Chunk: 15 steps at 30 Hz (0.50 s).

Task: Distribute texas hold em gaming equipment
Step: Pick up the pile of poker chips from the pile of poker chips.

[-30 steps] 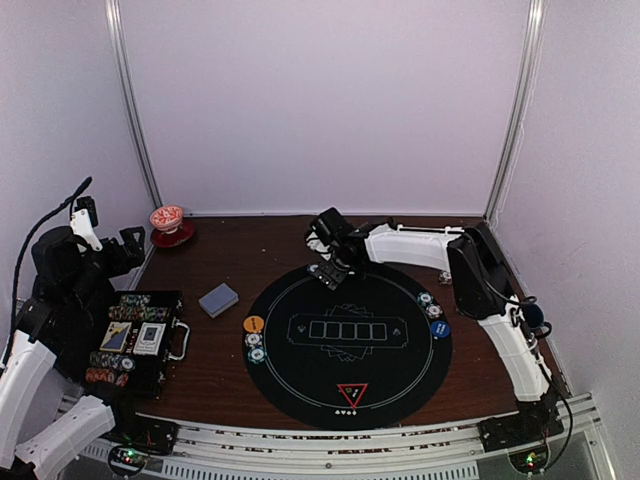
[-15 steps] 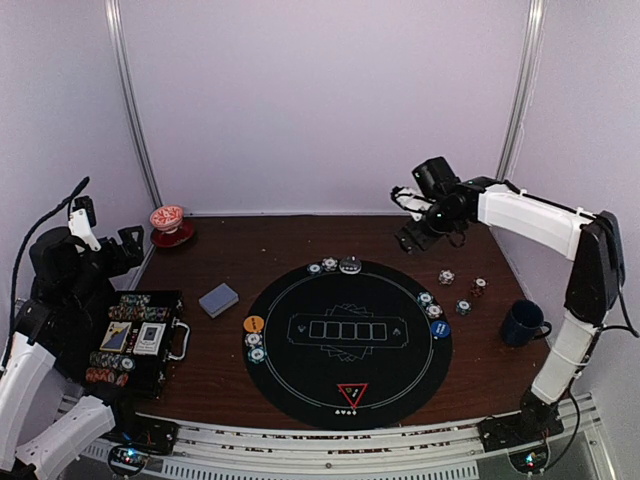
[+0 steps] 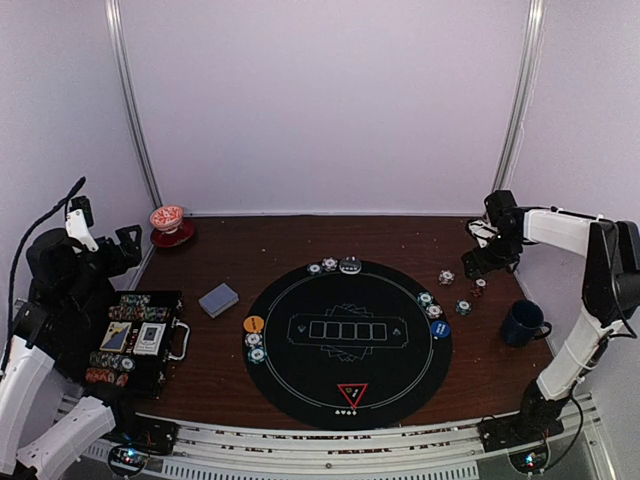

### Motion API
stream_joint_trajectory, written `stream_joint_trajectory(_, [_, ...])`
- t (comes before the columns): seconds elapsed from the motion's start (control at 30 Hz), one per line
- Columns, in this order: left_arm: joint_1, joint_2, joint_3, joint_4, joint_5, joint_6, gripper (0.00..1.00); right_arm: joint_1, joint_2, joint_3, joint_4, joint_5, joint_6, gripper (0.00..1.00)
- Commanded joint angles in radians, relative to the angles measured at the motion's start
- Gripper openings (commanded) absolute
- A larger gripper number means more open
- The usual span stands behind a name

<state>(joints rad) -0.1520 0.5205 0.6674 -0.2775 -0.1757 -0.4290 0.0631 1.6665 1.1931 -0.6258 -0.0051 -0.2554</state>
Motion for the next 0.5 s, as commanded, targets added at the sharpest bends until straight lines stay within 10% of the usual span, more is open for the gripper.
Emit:
stream_joint_trajectory(0.0, [0.008, -0.021, -0.006, 0.054, 0.006, -0.004, 0.98, -0.025, 0.044, -0.004, 0.030, -0.037, 0.019, 0.96])
stream_joint_trajectory(0.47, [0.009, -0.033, -0.008, 0.052, -0.005, -0.001, 0.98, -0.074, 0.086, -0.001, 0.042, -0.054, 0.047, 0.88])
